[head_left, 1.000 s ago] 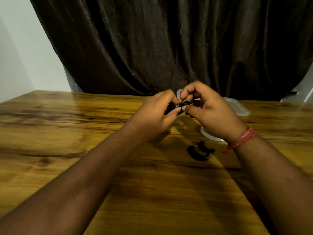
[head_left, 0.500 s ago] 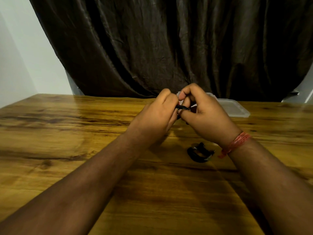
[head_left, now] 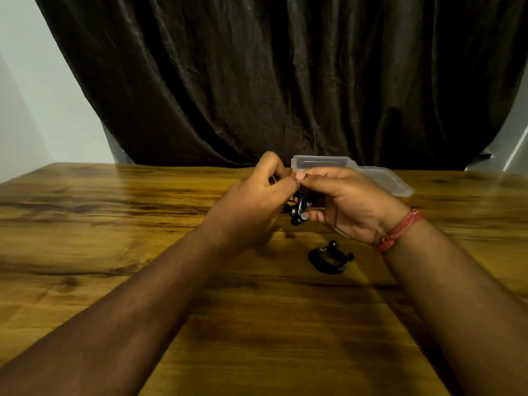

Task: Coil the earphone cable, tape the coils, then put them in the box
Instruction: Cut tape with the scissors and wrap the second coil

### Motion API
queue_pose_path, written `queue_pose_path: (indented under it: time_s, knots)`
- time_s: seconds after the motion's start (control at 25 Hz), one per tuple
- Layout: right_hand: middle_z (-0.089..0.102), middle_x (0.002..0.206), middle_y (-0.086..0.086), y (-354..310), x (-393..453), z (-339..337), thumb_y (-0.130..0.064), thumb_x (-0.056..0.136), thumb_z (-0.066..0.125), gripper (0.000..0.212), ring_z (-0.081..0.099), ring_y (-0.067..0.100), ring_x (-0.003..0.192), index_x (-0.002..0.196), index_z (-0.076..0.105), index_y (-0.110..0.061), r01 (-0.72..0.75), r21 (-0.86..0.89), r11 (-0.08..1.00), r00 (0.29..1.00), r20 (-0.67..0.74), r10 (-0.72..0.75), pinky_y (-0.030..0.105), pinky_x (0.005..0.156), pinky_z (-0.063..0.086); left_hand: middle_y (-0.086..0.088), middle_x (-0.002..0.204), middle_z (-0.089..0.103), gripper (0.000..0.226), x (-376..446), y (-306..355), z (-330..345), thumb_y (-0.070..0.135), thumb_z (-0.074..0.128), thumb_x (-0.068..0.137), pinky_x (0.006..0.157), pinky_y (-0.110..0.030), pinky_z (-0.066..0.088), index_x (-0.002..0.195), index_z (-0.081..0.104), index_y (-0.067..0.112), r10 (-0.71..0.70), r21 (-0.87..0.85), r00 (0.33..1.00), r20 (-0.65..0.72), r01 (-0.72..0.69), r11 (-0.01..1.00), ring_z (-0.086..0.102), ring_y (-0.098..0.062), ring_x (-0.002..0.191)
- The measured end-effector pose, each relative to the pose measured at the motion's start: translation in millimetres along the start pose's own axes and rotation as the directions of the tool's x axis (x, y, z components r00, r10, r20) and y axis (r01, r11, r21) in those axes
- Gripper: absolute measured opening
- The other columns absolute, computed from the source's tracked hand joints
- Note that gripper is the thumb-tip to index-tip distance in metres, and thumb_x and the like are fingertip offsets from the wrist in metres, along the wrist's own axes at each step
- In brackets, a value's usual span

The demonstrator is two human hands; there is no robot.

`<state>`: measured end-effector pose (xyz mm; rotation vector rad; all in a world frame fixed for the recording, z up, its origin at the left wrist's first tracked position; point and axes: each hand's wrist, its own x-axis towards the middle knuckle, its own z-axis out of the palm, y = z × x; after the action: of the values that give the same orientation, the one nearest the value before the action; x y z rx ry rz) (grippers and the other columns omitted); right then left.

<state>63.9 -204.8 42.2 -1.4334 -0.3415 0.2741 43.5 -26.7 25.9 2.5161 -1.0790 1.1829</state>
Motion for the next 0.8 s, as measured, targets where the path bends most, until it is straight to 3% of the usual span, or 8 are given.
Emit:
queue_pose_path:
  time_s: [0.16,0.32,0.48,0.52,0.68,0.8]
  knots:
    - [0.057,0.102,0.014,-2,-2,-5,-0.024,0.074,0.068,0.035,0.053,0.024,0.096,0.104,0.068,-0.006,-0.096,-0.021,0.995,0.994,0.041,0.097,0.029,0.066,0.054,-0.007,0.101,0.044,0.023,-3,-2,2,0.007,0.061,0.09,0.039,-0.035,0.047,0.105,0.045,0.014,0.056,0.055,0.998,0.043,-0.058,0.997,0.051,-0.022,0.057]
    - [0.057,0.103,0.011,-3,-3,-6,-0.018,0.086,0.065,0.013,0.054,0.023,0.1,0.097,0.068,-0.012,-0.094,-0.09,0.991,0.995,0.007,0.095,0.031,0.071,0.053,-0.005,0.1,0.044,0.024,-3,-2,3,0.006,0.063,0.089,0.039,-0.033,0.045,0.104,0.046,0.013,0.082,0.082,0.995,0.047,-0.086,0.993,0.049,-0.019,0.055]
    - [0.059,0.098,0.009,-3,-3,-8,-0.022,0.079,0.068,0.048,0.056,0.019,0.091,0.123,0.061,-0.004,-0.177,0.017,0.984,0.983,0.056,0.176,0.036,0.072,0.057,-0.003,0.102,0.038,0.019,-2,-1,1,0.005,0.063,0.088,0.039,-0.034,0.046,0.101,0.051,0.011,0.097,0.074,0.994,0.042,-0.1,0.992,0.052,-0.023,0.057]
    - [0.059,0.095,0.006,-4,-3,-9,-0.025,0.076,0.069,0.048,0.056,0.018,0.089,0.119,0.064,-0.005,-0.183,0.037,0.982,0.981,0.068,0.18,0.036,0.073,0.057,-0.002,0.102,0.037,0.019,-2,-1,1,0.006,0.063,0.088,0.039,-0.033,0.046,0.101,0.049,0.012,0.101,0.076,0.994,0.043,-0.104,0.992,0.052,-0.023,0.058]
    - [0.057,0.074,-0.002,-6,0,-11,-0.023,0.084,0.067,0.008,0.057,0.009,0.068,0.083,0.069,-0.015,-0.129,0.049,0.99,0.991,-0.012,0.13,0.033,0.073,0.054,-0.004,0.101,0.043,0.023,-2,2,4,0.012,0.062,0.086,0.04,-0.025,0.038,0.1,0.044,0.016,0.138,0.097,0.988,0.067,-0.144,0.985,0.046,-0.016,0.057]
    - [0.059,0.074,-0.001,-4,1,-12,-0.031,0.094,0.059,0.019,0.056,0.008,0.066,0.085,0.066,-0.016,-0.078,-0.087,0.993,0.996,-0.046,0.074,0.027,0.065,0.054,-0.007,0.099,0.047,0.012,-2,3,5,0.015,0.054,0.091,0.037,-0.029,0.042,0.099,0.046,0.015,0.129,0.095,0.99,0.058,-0.135,0.986,0.048,-0.02,0.055]
